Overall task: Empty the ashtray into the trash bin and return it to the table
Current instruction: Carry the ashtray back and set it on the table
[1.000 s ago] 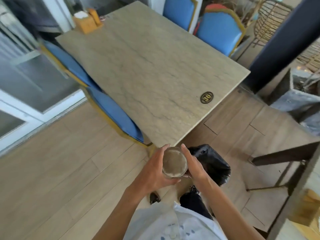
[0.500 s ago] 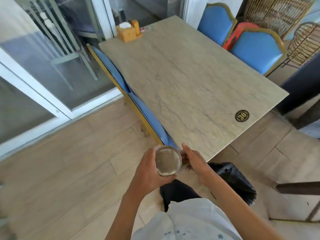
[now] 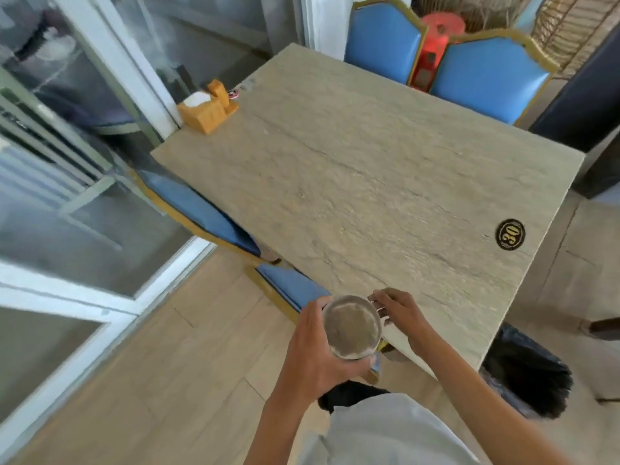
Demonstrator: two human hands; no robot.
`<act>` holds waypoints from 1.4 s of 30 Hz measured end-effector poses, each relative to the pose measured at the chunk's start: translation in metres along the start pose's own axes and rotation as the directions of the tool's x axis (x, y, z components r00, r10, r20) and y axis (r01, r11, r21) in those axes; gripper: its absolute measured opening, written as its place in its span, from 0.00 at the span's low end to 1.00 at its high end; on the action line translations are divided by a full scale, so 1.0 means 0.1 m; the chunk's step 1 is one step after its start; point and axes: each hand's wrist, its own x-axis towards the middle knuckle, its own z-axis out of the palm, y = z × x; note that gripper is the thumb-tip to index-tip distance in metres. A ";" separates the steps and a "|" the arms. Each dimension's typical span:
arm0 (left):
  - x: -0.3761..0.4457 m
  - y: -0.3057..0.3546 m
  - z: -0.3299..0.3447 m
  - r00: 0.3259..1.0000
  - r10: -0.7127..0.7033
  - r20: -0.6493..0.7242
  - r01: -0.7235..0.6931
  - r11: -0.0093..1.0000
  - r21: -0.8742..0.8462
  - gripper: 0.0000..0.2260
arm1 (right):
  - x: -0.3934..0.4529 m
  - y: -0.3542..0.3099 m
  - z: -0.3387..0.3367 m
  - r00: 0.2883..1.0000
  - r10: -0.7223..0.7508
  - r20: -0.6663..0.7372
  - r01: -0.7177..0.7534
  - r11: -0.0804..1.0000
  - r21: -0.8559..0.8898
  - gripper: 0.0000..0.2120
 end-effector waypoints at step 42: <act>4.89 -2.08 -0.46 0.947 0.139 0.291 -0.240 0.906 0.349 0.49 | 3.47 -1.17 1.61 0.583 0.106 -0.805 -0.505 0.824 -0.257 0.32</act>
